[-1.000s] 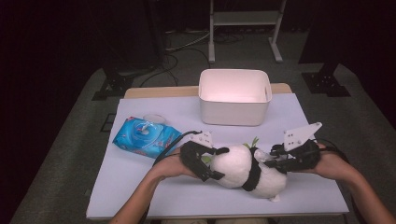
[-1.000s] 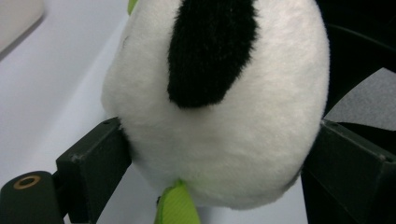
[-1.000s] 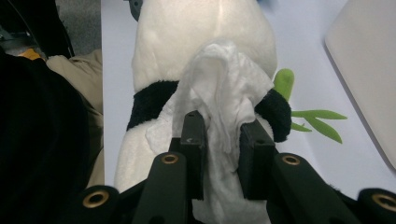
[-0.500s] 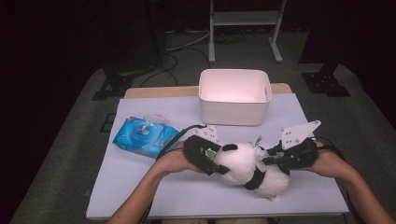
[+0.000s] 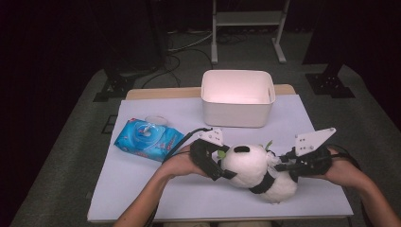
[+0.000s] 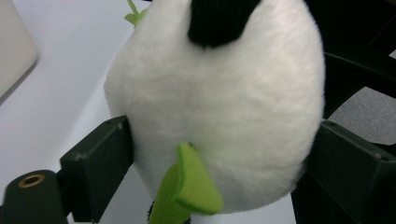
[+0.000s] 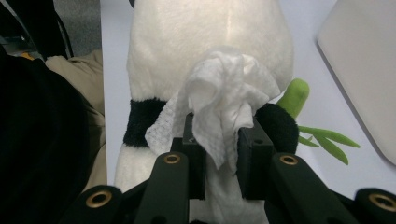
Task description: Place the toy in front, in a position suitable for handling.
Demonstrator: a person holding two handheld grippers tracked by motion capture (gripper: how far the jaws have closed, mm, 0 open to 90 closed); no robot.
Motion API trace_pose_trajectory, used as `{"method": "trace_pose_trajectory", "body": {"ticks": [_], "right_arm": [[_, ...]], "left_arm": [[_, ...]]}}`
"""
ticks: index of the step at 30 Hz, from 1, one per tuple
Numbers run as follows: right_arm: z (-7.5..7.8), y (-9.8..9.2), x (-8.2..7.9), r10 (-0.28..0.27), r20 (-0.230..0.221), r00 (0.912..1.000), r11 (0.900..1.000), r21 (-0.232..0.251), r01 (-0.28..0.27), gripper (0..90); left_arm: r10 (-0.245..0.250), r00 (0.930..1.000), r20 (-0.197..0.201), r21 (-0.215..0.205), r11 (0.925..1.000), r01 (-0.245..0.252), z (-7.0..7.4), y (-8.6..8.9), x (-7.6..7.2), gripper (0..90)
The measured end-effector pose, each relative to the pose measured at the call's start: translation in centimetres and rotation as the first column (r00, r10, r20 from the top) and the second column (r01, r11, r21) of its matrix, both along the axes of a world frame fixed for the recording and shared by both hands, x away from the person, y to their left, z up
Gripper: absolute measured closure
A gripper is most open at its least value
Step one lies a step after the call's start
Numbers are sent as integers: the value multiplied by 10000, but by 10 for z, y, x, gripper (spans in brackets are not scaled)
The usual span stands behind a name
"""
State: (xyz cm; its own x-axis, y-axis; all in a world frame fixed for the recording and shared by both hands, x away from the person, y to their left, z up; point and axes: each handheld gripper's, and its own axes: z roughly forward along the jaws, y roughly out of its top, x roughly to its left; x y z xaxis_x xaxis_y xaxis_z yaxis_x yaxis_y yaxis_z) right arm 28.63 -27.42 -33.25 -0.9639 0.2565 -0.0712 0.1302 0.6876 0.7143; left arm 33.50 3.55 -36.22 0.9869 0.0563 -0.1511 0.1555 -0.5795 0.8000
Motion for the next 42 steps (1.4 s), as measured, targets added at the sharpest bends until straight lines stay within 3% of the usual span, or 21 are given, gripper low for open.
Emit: {"method": "trace_pose_trajectory", "body": {"ticks": [6,7,10,14,17,18,20,23,32,35,42], "right_arm": [[-1,-3,-2,-78,6,10000,9999,88,78,750],[-2,-3,-1,-62,25,10000,9999,157,61,750],[-1,-1,0,-81,97,9999,9995,290,79,751],[3,2,5,-70,233,9997,9976,692,53,754],[6,9,9,6,286,9996,9956,937,-33,754],[6,11,10,29,266,9996,9951,989,-55,754],[4,15,13,63,281,9996,9942,1076,-93,755],[2,20,16,141,169,9998,9925,1214,-160,755],[17,19,15,121,383,9992,9952,963,-157,756],[19,18,16,97,337,9994,9931,1168,-136,757],[3,25,21,234,22,9997,9958,887,-235,758]], "left_arm": [[-57,9997,-240,-128,9999,54,-5,-4,2,89],[-62,9996,-262,-196,9998,57,-4,-1,3,148],[6,9997,-249,-301,9995,-14,0,1,3,212],[198,9998,7,-260,9995,-198,16,7,3,223],[357,9991,236,-339,9988,-349,36,18,4,226],[357,9991,236,-339,9988,-349,36,18,4,227],[482,9977,472,-200,9987,-473,49,23,2,228],[523,9969,589,-49,9986,-521,55,26,0,228],[531,9965,644,-114,9986,-525,67,24,0,228],[574,9959,702,-123,9983,-567,71,25,0,229],[620,9948,812,314,9974,-647,72,27,-1,228]]}}
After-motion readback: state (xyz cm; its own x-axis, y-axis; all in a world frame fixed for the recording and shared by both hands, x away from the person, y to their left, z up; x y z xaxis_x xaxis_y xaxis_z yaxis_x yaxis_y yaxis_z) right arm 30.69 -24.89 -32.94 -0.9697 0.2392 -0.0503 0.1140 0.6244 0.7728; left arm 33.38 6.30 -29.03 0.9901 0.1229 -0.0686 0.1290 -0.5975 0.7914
